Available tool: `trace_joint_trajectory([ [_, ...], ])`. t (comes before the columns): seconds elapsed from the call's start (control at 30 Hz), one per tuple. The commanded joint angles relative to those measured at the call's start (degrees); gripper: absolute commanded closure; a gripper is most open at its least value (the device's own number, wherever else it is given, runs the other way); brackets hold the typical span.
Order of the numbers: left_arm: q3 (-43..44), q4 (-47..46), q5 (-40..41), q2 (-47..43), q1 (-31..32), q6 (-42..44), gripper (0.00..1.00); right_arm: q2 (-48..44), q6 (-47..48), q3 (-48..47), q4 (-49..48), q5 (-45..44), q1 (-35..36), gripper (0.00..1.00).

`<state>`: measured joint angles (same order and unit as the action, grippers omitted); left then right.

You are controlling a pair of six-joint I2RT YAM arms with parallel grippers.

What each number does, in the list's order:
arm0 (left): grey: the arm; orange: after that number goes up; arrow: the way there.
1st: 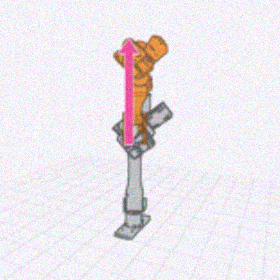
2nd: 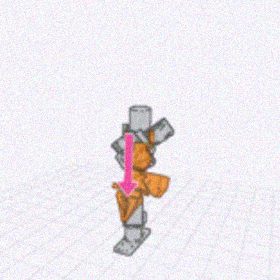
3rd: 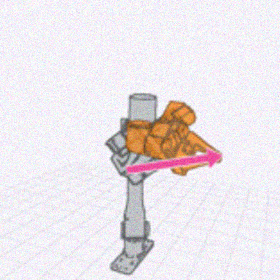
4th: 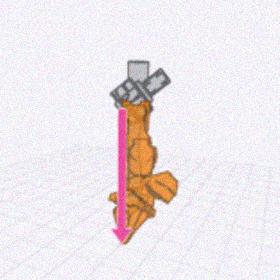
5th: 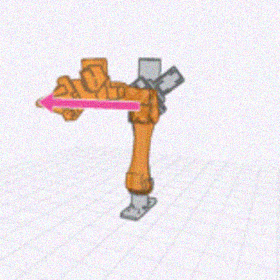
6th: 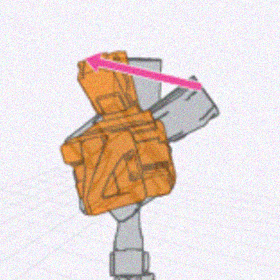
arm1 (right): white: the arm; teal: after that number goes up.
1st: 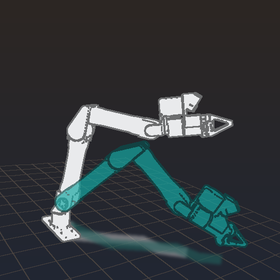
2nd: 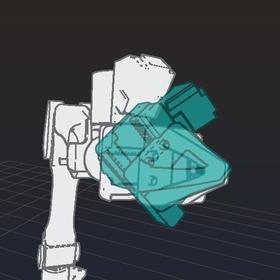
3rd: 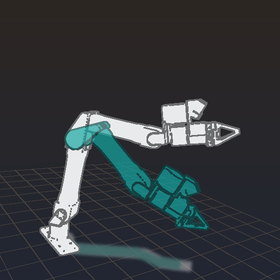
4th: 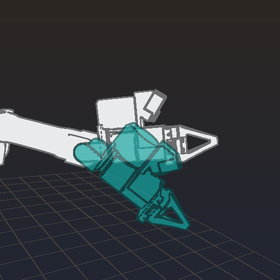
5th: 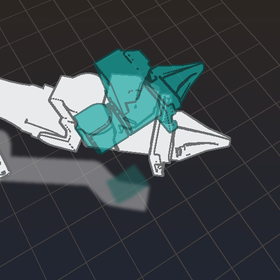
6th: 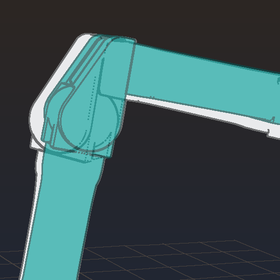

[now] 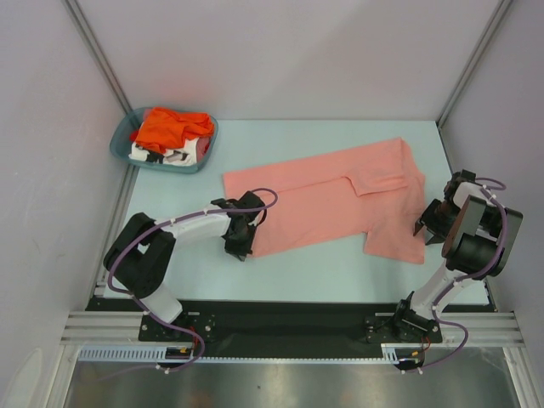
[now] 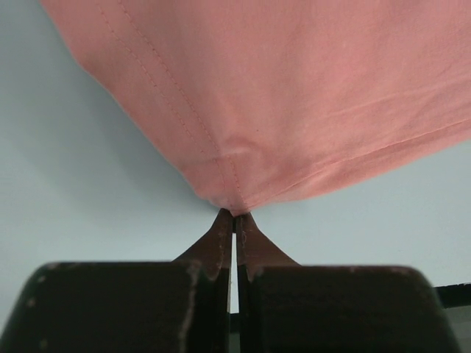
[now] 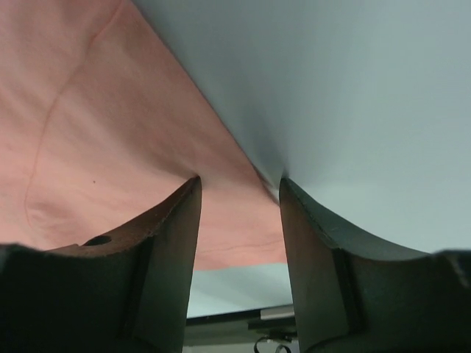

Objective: Fold and stack the t-shirts
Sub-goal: Fold the tshirt

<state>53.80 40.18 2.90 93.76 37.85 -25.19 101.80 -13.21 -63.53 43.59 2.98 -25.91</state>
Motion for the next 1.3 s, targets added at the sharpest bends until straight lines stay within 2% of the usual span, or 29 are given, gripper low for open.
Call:
trace_joint_trajectory([
  [0.0,1.9,-0.5,0.9,-0.8,-0.5,1.4,1.0,1.1,0.7,1.1,-2.2,-2.4,0.0,0.49],
  [0.27,1.2,0.1,0.5,-2.1,-0.5,1.0,1.0,-0.4,0.8,4.2,-3.2,-4.5,0.1,0.59],
  [0.4,0.8,0.1,0.2,-2.4,-0.5,0.6,1.0,-0.7,0.7,3.9,-3.1,-4.0,0.0,0.79],
  [0.5,-0.4,0.3,0.1,-3.6,-0.5,0.1,1.0,-2.2,0.7,4.1,-2.6,-5.1,-0.1,1.0],
  [0.67,-1.9,1.2,-0.1,-5.6,-0.5,-0.5,1.0,-7.3,-0.7,4.7,-0.8,-6.1,-0.5,1.0],
  [0.8,-0.8,2.2,-0.1,-6.8,-0.5,-0.6,1.0,-8.7,-2.1,3.9,0.0,-3.5,-1.2,1.0],
  [0.97,3.0,5.3,1.2,-6.2,-0.6,0.5,0.99,-9.2,-2.7,-1.3,1.3,-0.7,0.3,1.0],
  [1.07,4.8,6.1,0.2,-5.7,-2.2,0.5,1.0,-9.0,-3.2,-4.1,1.6,1.4,0.7,1.0],
  [1.27,7.5,7.3,-3.8,-3.3,-9.2,0.9,0.99,-3.3,-5.7,-12.1,1.0,9.7,1.5,1.0],
])
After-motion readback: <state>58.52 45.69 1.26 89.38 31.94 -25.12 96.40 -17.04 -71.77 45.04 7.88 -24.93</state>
